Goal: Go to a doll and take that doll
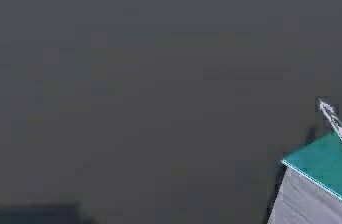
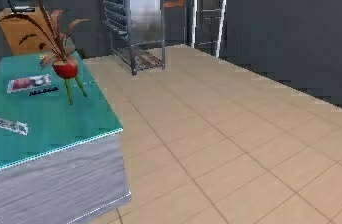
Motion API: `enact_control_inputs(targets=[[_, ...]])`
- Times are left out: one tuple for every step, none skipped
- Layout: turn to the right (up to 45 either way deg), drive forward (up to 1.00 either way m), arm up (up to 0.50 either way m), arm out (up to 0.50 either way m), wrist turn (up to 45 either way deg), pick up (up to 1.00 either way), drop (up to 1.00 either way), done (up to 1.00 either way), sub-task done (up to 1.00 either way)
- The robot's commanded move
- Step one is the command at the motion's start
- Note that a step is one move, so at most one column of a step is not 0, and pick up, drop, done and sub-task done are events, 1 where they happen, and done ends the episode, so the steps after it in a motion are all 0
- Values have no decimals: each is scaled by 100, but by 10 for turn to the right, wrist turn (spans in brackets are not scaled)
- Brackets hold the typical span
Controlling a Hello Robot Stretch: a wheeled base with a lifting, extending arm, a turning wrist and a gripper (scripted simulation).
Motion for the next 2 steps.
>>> enact_control_inputs(targets=[[450,0,0,0,0,0,0,0,0],[450,0,0,0,0,0,0,0,0]])
